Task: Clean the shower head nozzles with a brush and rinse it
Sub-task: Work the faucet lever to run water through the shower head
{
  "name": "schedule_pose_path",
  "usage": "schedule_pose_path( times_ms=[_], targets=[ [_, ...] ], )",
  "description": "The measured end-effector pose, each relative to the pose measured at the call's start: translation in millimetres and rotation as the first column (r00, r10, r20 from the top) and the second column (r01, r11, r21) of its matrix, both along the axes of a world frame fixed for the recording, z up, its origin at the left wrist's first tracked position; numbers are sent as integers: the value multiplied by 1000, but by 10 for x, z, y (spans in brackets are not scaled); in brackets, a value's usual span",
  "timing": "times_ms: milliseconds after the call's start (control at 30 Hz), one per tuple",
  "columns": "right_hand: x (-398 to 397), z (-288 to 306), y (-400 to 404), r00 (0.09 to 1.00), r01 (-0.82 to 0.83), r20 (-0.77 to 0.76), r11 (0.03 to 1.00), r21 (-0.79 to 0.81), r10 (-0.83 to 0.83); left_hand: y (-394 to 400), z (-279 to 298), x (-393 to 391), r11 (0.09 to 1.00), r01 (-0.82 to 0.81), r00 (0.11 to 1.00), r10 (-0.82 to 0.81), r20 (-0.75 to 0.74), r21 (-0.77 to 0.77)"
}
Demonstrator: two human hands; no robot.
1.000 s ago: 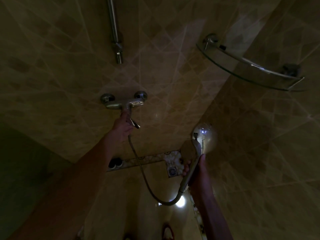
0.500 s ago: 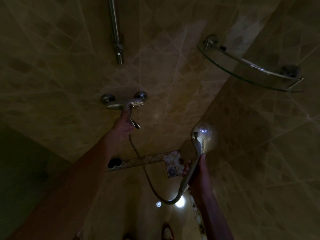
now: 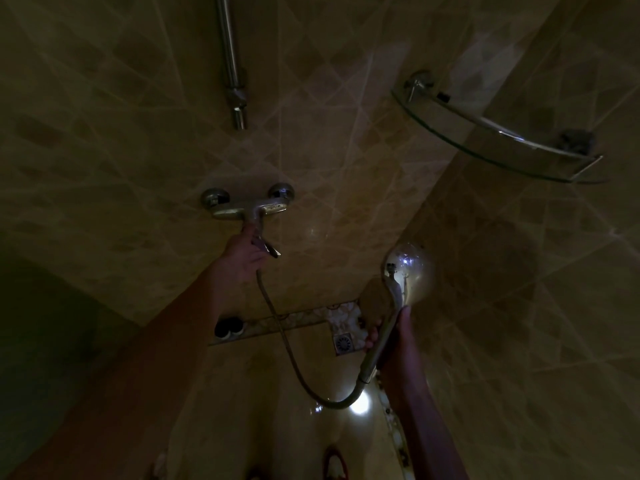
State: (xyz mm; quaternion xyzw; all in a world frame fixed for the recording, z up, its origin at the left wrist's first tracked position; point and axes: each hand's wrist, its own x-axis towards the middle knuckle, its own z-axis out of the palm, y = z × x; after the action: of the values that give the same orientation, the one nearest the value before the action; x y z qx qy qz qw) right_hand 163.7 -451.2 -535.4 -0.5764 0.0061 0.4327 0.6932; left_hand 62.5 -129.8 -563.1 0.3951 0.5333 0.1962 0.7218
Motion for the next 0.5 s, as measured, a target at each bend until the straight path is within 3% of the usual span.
schedule_pose_path(
  times_ms=[500],
  targets=[
    [-16, 57, 27, 1000, 20, 7, 1000, -7, -20, -11, -12, 3, 1000, 7, 1000, -7, 8, -18]
  ],
)
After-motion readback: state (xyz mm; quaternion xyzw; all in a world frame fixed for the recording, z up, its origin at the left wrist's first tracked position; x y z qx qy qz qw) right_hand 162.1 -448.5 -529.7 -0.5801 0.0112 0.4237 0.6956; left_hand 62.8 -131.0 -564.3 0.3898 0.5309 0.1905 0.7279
